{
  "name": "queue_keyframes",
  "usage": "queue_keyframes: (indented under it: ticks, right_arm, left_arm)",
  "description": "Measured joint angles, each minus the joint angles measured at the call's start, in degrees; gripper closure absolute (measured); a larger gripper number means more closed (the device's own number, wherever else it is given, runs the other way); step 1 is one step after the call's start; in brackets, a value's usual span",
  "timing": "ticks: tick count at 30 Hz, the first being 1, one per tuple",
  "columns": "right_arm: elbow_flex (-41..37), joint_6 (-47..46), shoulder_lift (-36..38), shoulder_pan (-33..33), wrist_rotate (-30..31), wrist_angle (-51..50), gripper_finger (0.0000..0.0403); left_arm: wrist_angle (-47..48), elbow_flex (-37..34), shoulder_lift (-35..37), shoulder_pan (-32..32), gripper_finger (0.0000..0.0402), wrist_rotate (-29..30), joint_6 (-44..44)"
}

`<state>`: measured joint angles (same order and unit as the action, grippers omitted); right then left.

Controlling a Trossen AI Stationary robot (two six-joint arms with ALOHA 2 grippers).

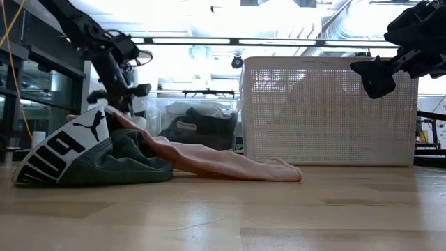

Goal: Pick & Place Cloths
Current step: Put the white sock into the left transparent bin

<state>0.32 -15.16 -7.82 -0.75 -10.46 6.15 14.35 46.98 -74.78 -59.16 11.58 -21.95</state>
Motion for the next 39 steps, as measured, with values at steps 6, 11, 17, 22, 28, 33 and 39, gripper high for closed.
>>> queue_keyframes:
  ticks: [6, 11, 17, 22, 28, 33, 39]
  right_arm:
    - [0.0, 0.0, 0.0, 0.0, 0.0, 0.0, 0.0085]
    - [0.0, 0.0, 0.0, 0.0, 0.0, 0.0, 0.0085]
    - [0.0, 0.0, 0.0, 0.0, 0.0, 0.0, 0.0085]
    - [0.0, 0.0, 0.0, 0.0, 0.0, 0.0, 0.0085]
    - [0.0, 0.0, 0.0, 0.0, 0.0, 0.0, 0.0085]
    - [0.0, 0.0, 0.0, 0.0, 0.0, 0.0, 0.0085]
    - [0.0, 0.0, 0.0, 0.0, 0.0, 0.0, 0.0085]
  left_arm:
    - [-0.8, 0.0, 5.1, 1.4, 0.04, 4.1, 7.2]
    - [-3.8, 2.0, 7.9, 1.6, 0.04, 4.9, 13.0]
    - [-4.5, 4.7, 9.3, 4.4, 0.0401, 8.3, 15.7]
    - [-4.9, 4.6, 9.4, 6.5, 0.0401, 8.5, 14.3]
    - [-4.8, -0.1, 9.4, 6.8, 0.0401, 8.3, 9.5]
    - [-7.3, -5.7, 9.3, 6.8, 0.0401, 7.6, 6.0]
    - [-7.6, -10.4, 9.3, 6.7, 0.0401, 8.2, -0.6]
